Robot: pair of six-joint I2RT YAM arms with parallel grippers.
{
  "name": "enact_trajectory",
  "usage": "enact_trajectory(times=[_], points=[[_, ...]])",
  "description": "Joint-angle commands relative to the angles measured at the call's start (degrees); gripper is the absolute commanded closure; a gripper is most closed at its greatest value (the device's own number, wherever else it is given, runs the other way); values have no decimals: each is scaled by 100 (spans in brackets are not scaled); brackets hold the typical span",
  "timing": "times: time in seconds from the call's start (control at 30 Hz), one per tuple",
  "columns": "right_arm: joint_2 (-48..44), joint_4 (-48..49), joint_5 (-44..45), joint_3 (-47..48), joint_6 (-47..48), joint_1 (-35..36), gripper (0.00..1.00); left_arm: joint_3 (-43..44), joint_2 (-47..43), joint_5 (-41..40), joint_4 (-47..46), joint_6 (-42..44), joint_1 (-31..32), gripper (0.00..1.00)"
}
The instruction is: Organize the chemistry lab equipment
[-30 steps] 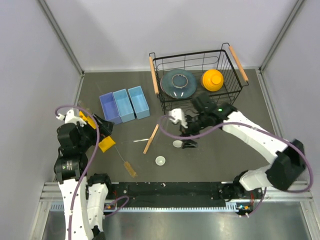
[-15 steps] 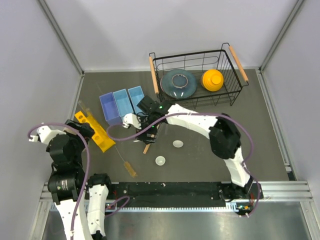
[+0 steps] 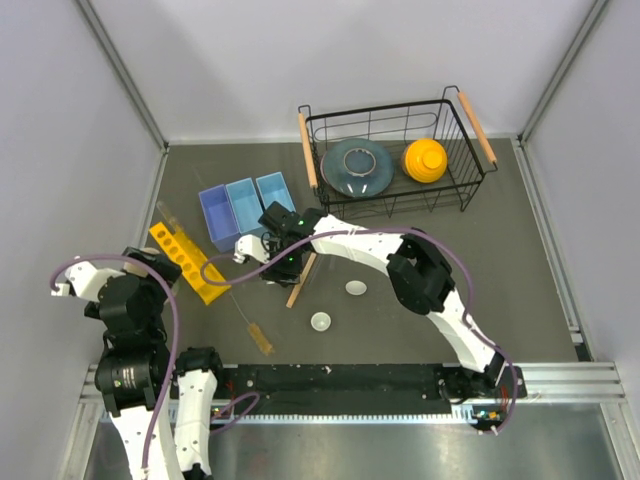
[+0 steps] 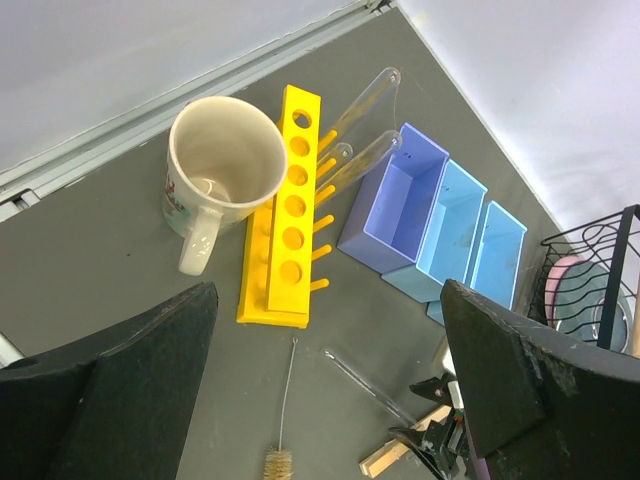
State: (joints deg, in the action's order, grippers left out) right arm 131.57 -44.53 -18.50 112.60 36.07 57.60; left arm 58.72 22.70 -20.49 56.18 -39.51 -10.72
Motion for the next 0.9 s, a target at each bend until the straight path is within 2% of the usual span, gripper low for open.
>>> enact_trajectory(times=[0.0,0.4,0.63,0.77,0.87], points=[[132,103,4,228,-101,32,46,105,-90,-96,-64,31,35,1],[422,112,136,280,-171,40,55,70,-169,115,-81,145,61,1],[493,129,128,289,-153,40,78,43,-213,194,-90,154,79,1],[510,138,-56,447,-215,32,84,52,-222,343,-134,259,96,1],[493,138,-285,718,-329,23,87,43,-213,773,-239,443,105,1]])
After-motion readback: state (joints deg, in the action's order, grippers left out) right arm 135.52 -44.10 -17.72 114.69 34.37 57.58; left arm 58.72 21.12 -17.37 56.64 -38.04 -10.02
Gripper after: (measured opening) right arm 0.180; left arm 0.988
